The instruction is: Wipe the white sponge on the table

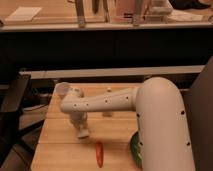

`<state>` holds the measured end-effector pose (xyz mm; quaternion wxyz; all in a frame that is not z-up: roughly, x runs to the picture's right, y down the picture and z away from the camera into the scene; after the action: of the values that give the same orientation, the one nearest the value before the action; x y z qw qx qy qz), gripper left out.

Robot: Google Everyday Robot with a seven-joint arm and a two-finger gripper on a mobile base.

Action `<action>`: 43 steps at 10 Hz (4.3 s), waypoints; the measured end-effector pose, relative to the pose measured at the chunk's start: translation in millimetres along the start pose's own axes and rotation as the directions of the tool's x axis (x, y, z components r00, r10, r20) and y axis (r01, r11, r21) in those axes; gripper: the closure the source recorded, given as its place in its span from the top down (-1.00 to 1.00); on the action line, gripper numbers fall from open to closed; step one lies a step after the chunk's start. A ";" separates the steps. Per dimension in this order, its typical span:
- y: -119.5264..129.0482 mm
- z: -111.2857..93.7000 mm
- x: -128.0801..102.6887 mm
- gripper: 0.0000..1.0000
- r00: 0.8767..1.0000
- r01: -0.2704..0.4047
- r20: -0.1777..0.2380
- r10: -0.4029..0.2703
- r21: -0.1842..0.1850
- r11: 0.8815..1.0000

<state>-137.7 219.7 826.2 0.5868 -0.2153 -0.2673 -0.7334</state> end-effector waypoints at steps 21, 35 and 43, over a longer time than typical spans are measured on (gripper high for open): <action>5.2 7.6 -18.7 -0.91 0.999 0.007 -0.053 -0.005 0.027 1.000; -14.0 8.4 -18.6 -0.91 0.996 0.066 -0.070 -0.063 0.034 0.997; -18.6 8.1 -15.9 -0.91 0.994 0.079 -0.077 -0.076 0.038 0.996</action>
<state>-152.3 239.9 819.7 0.5717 -0.1648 -0.2680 -0.7577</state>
